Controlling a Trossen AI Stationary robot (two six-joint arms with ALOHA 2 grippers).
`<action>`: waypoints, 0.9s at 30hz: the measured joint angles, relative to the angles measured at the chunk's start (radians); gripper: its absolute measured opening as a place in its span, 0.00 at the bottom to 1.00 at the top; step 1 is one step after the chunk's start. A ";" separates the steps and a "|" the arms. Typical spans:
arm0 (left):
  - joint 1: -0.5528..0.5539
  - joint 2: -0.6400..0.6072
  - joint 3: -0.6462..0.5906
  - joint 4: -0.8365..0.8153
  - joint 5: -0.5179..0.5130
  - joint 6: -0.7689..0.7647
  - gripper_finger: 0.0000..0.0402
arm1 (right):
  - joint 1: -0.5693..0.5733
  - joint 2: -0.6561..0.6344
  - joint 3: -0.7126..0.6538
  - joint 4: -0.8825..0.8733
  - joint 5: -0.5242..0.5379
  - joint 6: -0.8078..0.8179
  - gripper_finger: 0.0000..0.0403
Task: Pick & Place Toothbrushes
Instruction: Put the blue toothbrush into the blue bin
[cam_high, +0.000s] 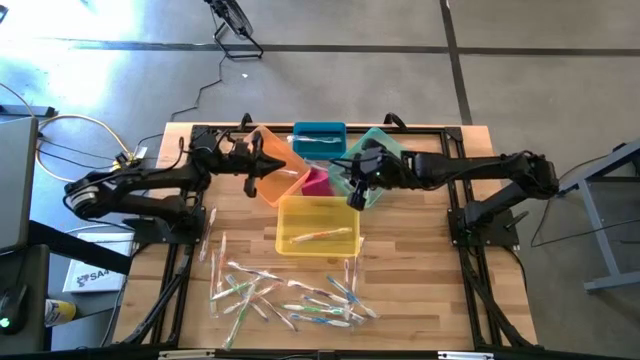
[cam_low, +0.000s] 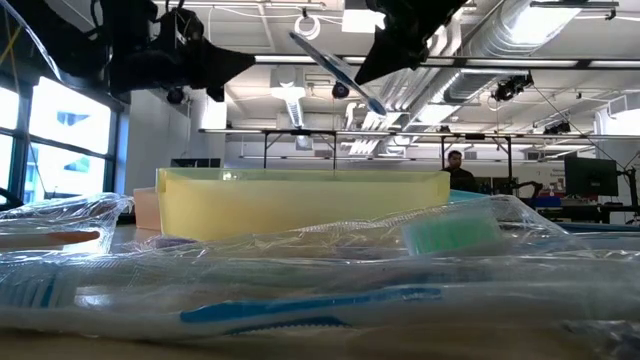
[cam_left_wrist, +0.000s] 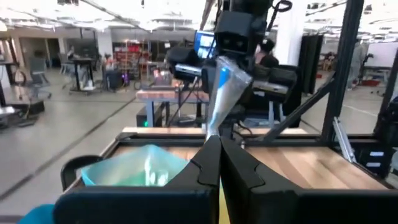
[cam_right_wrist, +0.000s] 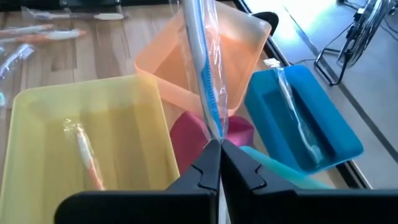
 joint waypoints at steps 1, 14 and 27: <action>0.000 0.013 0.000 0.018 -0.008 -0.001 0.00 | 0.000 0.000 0.000 0.006 0.000 -0.002 0.01; -0.136 0.158 0.153 0.029 -0.034 -0.002 0.34 | 0.000 0.030 0.000 0.054 0.007 -0.022 0.01; -0.192 0.194 0.201 -0.079 -0.129 0.076 0.36 | 0.000 0.035 0.000 0.100 0.004 -0.028 0.01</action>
